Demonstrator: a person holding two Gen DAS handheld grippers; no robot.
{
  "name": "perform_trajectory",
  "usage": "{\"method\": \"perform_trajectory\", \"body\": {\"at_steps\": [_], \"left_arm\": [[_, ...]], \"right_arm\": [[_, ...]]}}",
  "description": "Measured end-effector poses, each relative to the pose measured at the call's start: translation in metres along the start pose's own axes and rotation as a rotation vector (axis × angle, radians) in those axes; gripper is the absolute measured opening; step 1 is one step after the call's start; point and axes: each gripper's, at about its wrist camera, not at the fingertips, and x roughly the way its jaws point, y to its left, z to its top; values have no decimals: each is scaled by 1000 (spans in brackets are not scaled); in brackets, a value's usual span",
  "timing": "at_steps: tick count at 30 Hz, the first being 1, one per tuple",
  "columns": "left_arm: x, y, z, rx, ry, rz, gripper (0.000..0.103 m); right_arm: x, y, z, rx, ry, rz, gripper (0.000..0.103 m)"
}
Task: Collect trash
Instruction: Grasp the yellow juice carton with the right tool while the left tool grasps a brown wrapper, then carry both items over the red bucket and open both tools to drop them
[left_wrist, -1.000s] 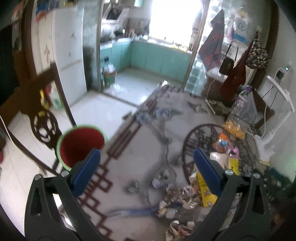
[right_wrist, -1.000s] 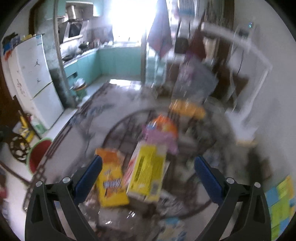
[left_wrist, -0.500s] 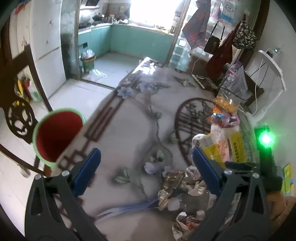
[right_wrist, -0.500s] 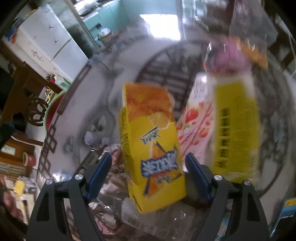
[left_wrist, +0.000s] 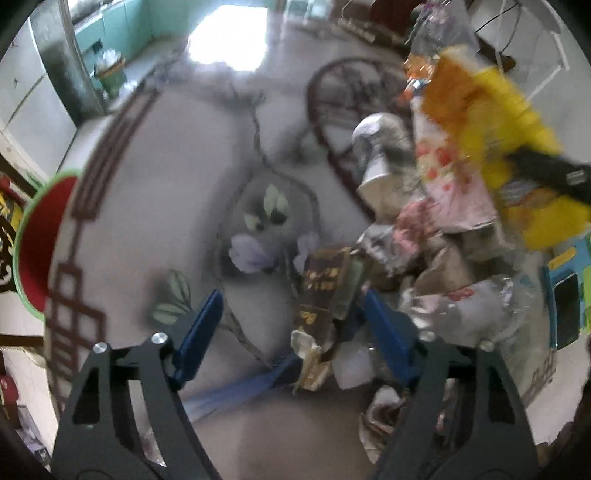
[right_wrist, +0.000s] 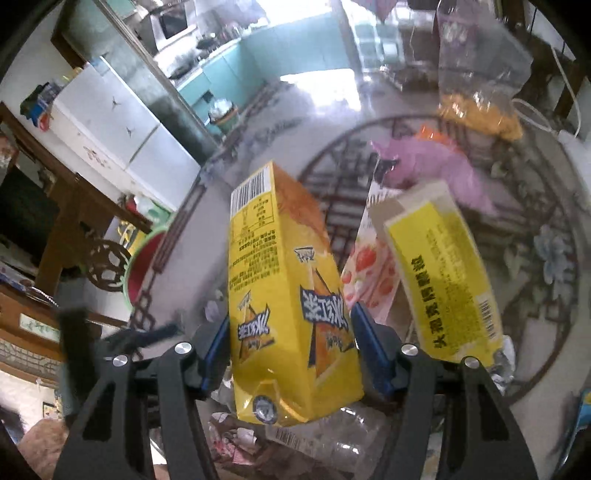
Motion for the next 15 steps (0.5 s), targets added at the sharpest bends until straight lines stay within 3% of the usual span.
{"method": "perform_trajectory", "body": {"at_steps": [1, 2, 6, 15], "left_arm": [[4, 1, -1, -11, 13, -21, 61], [6, 3, -1, -19, 19, -40, 41], [-9, 10, 1, -39, -25, -58, 40], [-91, 21, 3, -34, -257, -10, 40]], "right_arm": [[-4, 1, 0, 2, -12, -2, 57], [-8, 2, 0, 6, -20, 1, 39], [-11, 9, -2, 0, -44, -12, 37], [-38, 48, -2, -49, -125, -15, 37]]}}
